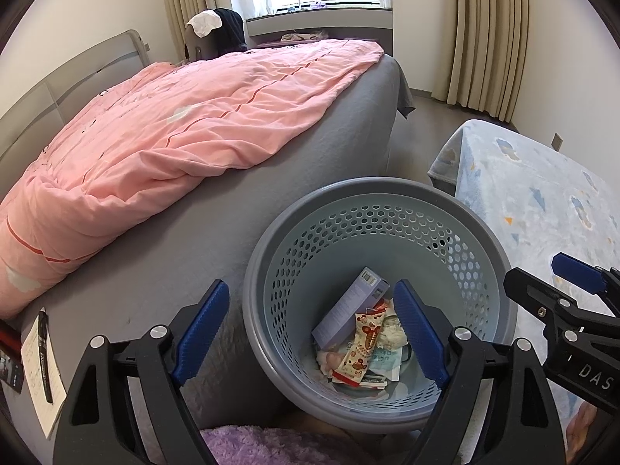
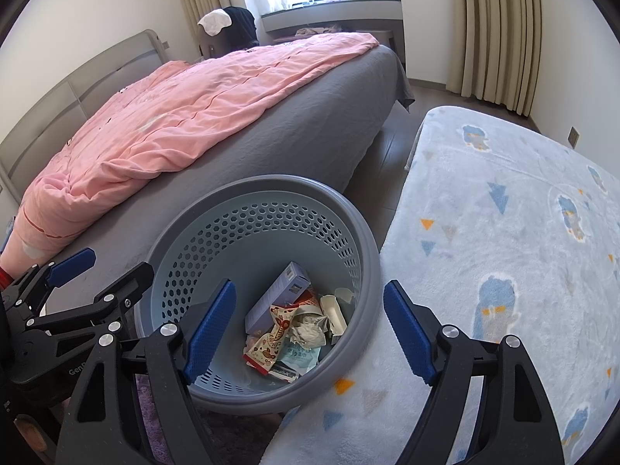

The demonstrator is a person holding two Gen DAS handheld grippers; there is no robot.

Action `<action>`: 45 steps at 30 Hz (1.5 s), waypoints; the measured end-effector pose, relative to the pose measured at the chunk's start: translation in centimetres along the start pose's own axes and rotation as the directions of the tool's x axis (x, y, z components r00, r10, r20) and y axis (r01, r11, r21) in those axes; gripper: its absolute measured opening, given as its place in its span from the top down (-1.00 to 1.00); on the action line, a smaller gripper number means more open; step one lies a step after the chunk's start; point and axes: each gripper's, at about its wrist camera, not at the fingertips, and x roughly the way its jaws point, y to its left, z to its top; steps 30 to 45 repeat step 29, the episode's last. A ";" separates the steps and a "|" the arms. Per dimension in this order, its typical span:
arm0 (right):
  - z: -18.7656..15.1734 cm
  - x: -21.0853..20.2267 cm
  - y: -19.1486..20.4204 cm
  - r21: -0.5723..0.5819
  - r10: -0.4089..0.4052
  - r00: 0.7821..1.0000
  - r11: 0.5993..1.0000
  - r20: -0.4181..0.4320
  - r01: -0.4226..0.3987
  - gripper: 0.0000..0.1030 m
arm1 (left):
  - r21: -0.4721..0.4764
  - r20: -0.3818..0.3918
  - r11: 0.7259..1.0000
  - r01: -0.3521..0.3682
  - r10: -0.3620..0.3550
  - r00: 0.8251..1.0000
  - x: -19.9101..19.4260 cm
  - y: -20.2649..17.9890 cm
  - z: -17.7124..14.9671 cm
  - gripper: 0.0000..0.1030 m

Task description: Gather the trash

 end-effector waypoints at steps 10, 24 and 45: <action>0.0 0.0 0.0 -0.001 0.000 1.000 1.000 0.000 0.000 -0.50 | 0.000 0.000 1.000 -0.004 0.004 1.000 0.0 0.0 -0.1 -0.61; 0.0 0.0 0.0 -0.003 0.001 1.000 1.000 0.000 -0.001 -0.50 | -0.009 -0.008 1.000 -0.001 0.001 1.000 0.1 0.2 0.2 -0.61; 0.0 0.0 0.0 -0.003 0.001 1.000 1.000 0.000 -0.001 -0.50 | -0.008 -0.009 1.000 -0.002 0.002 1.000 0.1 0.2 0.2 -0.61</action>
